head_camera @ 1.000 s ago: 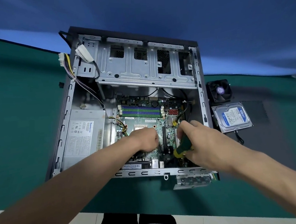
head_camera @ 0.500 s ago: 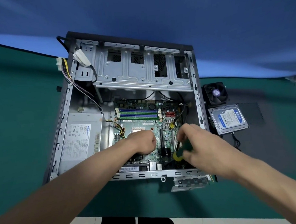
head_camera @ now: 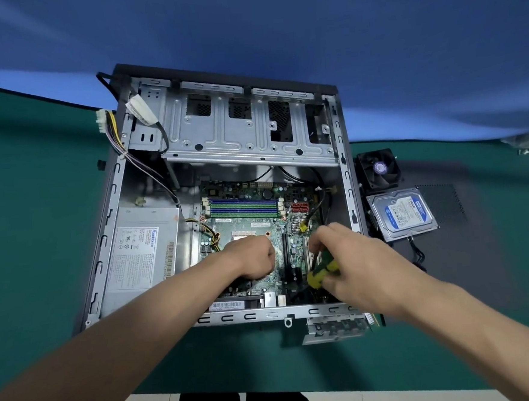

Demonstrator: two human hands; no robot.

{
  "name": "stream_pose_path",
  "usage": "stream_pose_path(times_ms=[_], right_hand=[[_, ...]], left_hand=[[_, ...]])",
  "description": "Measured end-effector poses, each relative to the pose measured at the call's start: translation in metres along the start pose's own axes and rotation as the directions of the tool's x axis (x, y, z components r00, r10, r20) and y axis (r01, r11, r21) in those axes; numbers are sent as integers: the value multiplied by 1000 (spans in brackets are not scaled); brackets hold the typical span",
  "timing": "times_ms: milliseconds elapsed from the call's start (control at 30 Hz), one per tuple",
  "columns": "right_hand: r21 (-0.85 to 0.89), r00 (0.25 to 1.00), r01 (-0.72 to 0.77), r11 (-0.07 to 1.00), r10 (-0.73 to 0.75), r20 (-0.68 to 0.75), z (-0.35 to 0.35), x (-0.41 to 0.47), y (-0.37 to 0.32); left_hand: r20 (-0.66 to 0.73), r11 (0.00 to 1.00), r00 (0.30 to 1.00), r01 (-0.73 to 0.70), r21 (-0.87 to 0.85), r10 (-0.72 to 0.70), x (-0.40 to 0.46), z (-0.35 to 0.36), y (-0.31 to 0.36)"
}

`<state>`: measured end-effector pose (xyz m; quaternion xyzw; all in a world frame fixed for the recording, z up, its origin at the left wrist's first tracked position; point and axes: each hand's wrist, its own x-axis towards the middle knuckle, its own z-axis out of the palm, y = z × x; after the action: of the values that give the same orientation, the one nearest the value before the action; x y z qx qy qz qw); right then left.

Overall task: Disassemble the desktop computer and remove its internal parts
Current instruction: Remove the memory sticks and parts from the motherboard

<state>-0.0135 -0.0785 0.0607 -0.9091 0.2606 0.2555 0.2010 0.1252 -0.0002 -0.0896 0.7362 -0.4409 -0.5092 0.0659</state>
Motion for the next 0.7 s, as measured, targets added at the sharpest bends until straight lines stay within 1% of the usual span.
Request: stream_pose_path(times_ms=[67,100,167,200,267,367,433,500,533,633,700], right_hand=[[-73,999,-32,997,29,-42,1,-1,2],[-52,998,-32,998,30,-49,2,-1,3],[8,1000,-3,1000,3,-12,2,-2,5],[13,1000,0,1000,0,23,2,-2,5],[6,999,-18,1000,18,30,2,-2,5],[-11,996,-67,998,66,-61,7,-2,5],[12,995,-60,998,61,-78,8,-1,4],[32,998,-39,999,41,-46,7,0,-1],[10,998,-50,999,50,-31,7,1,-3],[-21,992,-70,997,68,-102,8,3,-4],[2,995,-59,998,58,-85,7,3,-3]], left_hand=[[7,1000,1000,-4,-4,4,0,0,0],[8,1000,1000,-6,-6,6,0,0,0],[9,1000,1000,-4,-7,4,-1,0,1],[7,1000,1000,-3,-8,3,-1,0,1],[7,1000,1000,0,-13,0,-1,-1,2],[11,1000,1000,0,-18,0,-2,-2,2],[12,1000,1000,1,-21,-1,-2,-2,2],[11,1000,1000,1,-14,-1,-2,-2,3],[14,1000,1000,2,-10,-2,-2,-2,2],[19,1000,1000,8,-12,-7,-2,-2,3],[22,1000,1000,11,-21,-10,-3,-2,2]])
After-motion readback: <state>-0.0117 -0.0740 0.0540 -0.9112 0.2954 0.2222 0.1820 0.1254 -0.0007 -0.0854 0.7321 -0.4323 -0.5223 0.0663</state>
